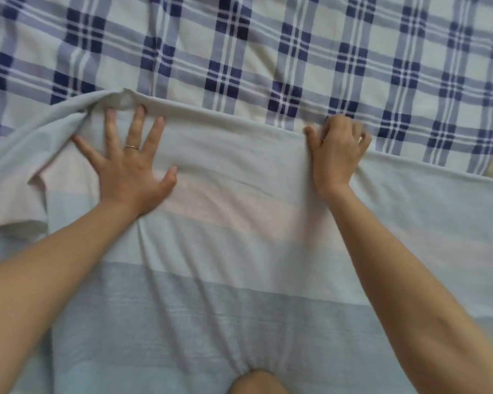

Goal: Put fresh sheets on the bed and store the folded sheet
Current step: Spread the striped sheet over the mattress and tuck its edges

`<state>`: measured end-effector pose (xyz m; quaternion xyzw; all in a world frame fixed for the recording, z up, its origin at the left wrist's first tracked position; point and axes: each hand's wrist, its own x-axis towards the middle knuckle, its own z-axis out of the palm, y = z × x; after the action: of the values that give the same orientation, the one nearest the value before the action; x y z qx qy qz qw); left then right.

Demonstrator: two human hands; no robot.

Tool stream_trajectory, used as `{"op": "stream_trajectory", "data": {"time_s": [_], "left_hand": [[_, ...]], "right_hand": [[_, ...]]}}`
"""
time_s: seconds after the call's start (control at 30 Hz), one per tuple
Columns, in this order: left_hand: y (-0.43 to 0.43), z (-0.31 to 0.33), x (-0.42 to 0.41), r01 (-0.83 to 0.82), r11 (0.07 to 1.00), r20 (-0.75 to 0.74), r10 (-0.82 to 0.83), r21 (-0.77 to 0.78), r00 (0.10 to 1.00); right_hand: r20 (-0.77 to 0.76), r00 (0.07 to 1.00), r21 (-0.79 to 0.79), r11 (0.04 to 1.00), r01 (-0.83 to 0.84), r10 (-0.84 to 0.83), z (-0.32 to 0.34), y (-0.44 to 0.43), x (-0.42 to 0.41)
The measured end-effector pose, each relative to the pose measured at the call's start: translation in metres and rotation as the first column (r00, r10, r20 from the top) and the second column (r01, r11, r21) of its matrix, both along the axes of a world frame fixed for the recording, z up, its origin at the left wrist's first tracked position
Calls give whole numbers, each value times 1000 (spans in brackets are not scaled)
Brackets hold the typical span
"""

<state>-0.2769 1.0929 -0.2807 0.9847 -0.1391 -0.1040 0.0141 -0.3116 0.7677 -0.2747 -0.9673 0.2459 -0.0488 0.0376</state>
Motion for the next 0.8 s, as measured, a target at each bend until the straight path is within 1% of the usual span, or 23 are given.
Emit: {"op": "stream_trajectory", "data": {"time_s": [0.03,0.07,0.1,0.13,0.17,0.2,0.23,0.27,0.33,0.37,0.4,0.5,0.6,0.67,0.7,0.73,0.77,0.8], "left_hand": [[1,0,1,0,1000,-2,0,0,1000],[1,1,1,0,1000,-1,0,-1,1000],[-2,1,1,12,1000,-3,-12,3,1000],[1,1,2,16,1000,-9,-16,4,1000],[2,1,1,19,1000,-7,-19,5,1000],[3,0,1,22,1000,5,-22,3,1000],[5,-3,2,22,1000,18,-22,3,1000],[7,-4,2,29,1000,29,-29,-3,999],[9,-8,3,38,999,46,-37,-25,998],[9,-8,5,39,999,49,-38,-35,998],[9,-9,4,40,998,52,-37,-47,998],[11,-9,2,25,996,34,-22,-81,999],[12,-6,3,-6,996,1,6,-87,1000],[12,-2,-10,-48,991,-14,47,-121,999],[13,2,-26,-59,988,-25,56,-144,998],[21,6,-49,-70,978,-10,69,-196,998],[23,7,-75,-53,971,27,61,-232,998],[35,12,-112,-60,973,22,67,-223,998]], "right_hand": [[54,998,31,999,41,-43,2,13,-7],[128,990,71,996,-63,53,7,33,-16],[173,944,99,949,-300,280,10,53,-30],[155,790,132,780,-612,594,8,78,-44],[89,544,166,526,-834,835,3,97,-55],[24,342,172,333,-927,939,-2,106,-54],[-16,262,179,260,-949,965,-8,112,-42],[-42,312,169,315,-934,949,-14,115,-25],[-77,490,158,496,-854,868,-18,119,9],[-93,557,153,565,-811,825,-17,121,24],[-117,602,148,613,-776,790,-17,124,37],[-202,709,185,737,-650,676,-13,145,58],[-343,747,203,822,-532,569,1,169,76],[-443,747,157,863,-480,496,13,180,73],[-466,747,113,869,-482,474,19,183,63],[-458,737,59,844,-533,497,26,191,48],[-414,718,24,796,-605,559,32,192,30],[-352,639,35,692,-721,684,38,202,6]]}}
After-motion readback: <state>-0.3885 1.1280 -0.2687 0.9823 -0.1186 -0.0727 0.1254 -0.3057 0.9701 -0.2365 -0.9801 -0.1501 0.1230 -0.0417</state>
